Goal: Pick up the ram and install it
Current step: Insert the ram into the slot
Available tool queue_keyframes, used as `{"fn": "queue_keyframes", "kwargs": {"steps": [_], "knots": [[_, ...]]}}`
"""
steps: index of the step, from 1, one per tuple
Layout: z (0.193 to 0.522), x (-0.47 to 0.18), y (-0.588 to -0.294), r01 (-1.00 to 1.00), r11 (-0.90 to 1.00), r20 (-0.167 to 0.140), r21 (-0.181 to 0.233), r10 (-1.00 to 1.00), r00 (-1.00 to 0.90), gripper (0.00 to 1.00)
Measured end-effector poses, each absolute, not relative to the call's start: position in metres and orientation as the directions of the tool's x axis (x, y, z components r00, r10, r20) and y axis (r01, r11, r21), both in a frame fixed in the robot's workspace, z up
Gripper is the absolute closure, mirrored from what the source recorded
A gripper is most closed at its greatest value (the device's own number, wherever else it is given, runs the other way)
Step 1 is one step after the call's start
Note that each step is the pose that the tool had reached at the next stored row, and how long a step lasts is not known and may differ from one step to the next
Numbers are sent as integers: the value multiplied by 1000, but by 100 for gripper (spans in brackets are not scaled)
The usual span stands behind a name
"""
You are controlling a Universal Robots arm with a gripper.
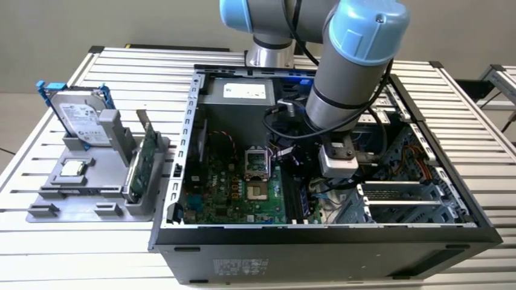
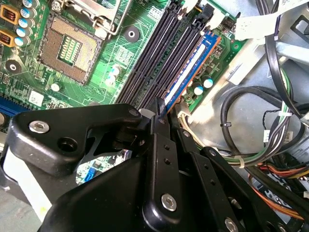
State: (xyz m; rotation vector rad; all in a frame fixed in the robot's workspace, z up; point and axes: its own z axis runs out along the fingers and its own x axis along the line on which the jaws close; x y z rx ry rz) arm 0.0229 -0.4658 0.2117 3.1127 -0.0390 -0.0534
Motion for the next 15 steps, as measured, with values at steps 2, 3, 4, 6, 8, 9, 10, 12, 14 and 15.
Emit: {"fn": "queue_keyframes", "kwargs": {"steps": [2, 3, 4, 6, 8, 9, 10, 12, 14, 15], "knots": [[210, 23, -466, -25, -999, -34, 28, -25, 999, 100], [210, 23, -466, -25, -999, -34, 29, -25, 999, 100], [210, 23, -466, -24, -999, -34, 29, -25, 999, 100], [210, 23, -466, -25, -999, -34, 29, -26, 999, 100], [210, 23, -466, -25, -999, -34, 29, -26, 999, 100], [209, 23, -466, -25, -999, -34, 29, -25, 999, 100], [209, 23, -466, -25, -999, -34, 29, -26, 999, 100], [209, 23, -466, -25, -999, -34, 29, -26, 999, 100], [209, 23, -466, -25, -999, -34, 29, -25, 999, 0], [209, 23, -466, -25, -999, -34, 29, -25, 999, 0]]}}
